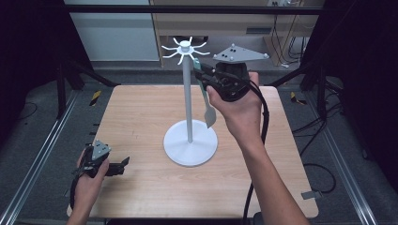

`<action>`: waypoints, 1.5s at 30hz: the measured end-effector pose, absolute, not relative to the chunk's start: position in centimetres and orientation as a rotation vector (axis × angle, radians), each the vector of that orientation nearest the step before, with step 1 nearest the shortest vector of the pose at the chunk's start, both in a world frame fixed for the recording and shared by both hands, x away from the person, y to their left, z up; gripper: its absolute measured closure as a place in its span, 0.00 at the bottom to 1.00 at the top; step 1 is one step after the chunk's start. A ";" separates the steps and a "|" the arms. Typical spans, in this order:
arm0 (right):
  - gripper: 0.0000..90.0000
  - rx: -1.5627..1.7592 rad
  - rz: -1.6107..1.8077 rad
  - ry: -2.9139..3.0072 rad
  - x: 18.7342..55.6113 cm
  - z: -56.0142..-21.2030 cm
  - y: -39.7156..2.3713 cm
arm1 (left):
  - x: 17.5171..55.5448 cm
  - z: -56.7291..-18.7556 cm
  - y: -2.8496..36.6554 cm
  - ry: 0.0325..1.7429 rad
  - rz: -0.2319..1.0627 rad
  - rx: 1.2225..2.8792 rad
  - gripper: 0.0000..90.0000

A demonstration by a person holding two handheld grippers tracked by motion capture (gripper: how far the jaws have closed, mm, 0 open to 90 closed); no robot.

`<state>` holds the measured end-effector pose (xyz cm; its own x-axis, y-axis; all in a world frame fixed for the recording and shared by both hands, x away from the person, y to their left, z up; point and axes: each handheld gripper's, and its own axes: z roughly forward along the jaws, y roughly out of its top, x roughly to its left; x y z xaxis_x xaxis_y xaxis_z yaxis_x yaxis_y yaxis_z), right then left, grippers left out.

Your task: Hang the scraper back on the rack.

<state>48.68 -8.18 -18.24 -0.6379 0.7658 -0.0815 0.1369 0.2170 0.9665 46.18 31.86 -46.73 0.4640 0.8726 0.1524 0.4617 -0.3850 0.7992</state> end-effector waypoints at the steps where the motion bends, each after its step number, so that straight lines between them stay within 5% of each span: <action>1: 0.83 0.838 1.450 1.929 48.8 -18.3 -8.1 | 46.2 -46.7 31.9 1.109 0.755 2.014 0.03; 40: 0.72 0.923 1.417 1.906 48.3 -22.2 -13.4 | 45.8 -46.6 32.4 1.131 0.788 2.016 0.03; 45: 0.64 0.972 1.384 1.901 48.3 -23.2 -14.6 | 45.8 -46.6 32.3 1.128 0.786 2.017 0.03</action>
<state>48.33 -14.58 -23.18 -0.5605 0.8271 -0.0403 0.2158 0.1928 0.9572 45.77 32.27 -46.59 0.4401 0.8814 0.1718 0.4663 -0.3878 0.7951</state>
